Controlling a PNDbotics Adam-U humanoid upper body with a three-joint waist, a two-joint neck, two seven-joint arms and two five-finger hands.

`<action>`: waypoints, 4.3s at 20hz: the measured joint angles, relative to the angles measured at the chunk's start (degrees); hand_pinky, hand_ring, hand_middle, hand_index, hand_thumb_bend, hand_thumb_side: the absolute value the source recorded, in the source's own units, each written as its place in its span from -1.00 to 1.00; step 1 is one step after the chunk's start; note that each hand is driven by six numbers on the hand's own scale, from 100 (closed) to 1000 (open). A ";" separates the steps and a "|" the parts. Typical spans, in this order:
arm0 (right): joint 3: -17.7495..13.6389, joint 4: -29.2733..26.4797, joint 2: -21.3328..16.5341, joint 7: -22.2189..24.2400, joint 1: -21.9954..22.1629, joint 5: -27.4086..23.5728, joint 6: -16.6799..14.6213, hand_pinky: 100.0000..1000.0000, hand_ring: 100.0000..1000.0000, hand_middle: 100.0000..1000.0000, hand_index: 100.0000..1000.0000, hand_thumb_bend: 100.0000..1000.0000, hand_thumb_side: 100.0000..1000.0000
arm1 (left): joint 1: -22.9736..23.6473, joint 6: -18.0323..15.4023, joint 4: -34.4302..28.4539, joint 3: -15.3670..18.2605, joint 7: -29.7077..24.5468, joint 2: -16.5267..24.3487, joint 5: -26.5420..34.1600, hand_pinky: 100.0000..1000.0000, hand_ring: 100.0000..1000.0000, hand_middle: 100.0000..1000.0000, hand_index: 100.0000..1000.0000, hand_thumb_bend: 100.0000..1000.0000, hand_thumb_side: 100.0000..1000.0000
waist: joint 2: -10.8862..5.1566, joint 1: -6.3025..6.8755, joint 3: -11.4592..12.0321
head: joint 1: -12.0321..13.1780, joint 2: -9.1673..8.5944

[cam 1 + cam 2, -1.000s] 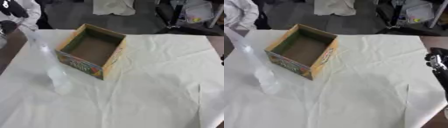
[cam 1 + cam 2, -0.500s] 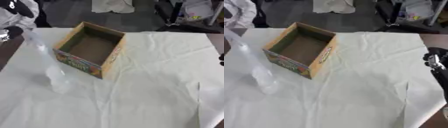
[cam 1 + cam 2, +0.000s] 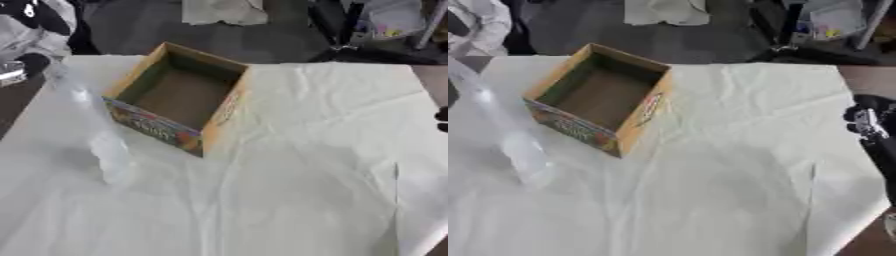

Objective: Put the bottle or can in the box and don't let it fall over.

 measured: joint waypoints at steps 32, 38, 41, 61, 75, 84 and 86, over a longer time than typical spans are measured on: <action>0.39 0.00 1.12 0.56 -0.35 0.04 0.61 0.40 0.33 0.11 0.40 -1.00 0.16 | -1.02 -1.18 4.52 -0.31 -2.71 -2.38 -4.63 0.75 0.72 0.52 0.64 -0.86 -0.68 | 1.42 0.32 -0.56 | 0.68 -0.55; 0.66 0.00 1.50 0.72 -0.43 0.07 0.77 0.40 0.33 0.11 0.40 -1.00 0.17 | -1.46 -1.58 6.07 -0.30 -1.72 -2.92 -5.63 0.74 0.70 0.51 0.64 -0.92 -0.73 | 1.77 0.32 -0.69 | 0.90 -0.77; 0.71 0.00 1.54 0.72 -0.44 0.09 0.78 0.40 0.33 0.11 0.40 -1.00 0.17 | -1.46 -1.68 6.69 -0.29 -1.44 -2.94 -6.16 0.73 0.68 0.50 0.63 -0.94 -0.76 | 1.85 0.31 -0.72 | 0.93 -0.81; 0.74 0.00 1.99 1.01 -0.44 0.31 1.07 0.40 0.34 0.12 0.40 -1.00 0.19 | -1.49 -0.81 7.55 0.86 -2.75 -3.34 -3.41 0.71 0.65 0.43 0.59 -1.00 -0.82 | 2.09 0.32 -0.35 | 0.87 -0.80; 1.04 0.00 2.28 1.25 -0.43 0.31 1.24 0.40 0.34 0.12 0.40 -1.00 0.20 | -1.50 -0.54 7.47 1.21 -3.34 -3.31 -3.73 0.69 0.58 0.30 0.48 -1.00 -1.00 | 2.08 0.34 -0.31 | 0.79 -0.80; 1.04 0.00 2.47 1.25 -0.44 0.31 1.23 0.41 0.34 0.12 0.40 -1.00 0.21 | -1.50 -0.60 7.62 1.18 -3.79 -3.31 -3.83 0.65 0.50 0.17 0.38 -1.00 -1.00 | 2.08 0.36 -0.30 | 0.78 -0.80; 1.04 0.00 2.48 1.26 -0.44 0.31 1.23 0.41 0.34 0.12 0.40 -1.00 0.21 | -1.50 -0.58 7.63 1.18 -3.77 -3.31 -3.85 0.62 0.44 0.14 0.35 -1.00 -1.00 | 2.08 0.35 -0.30 | 0.78 -0.81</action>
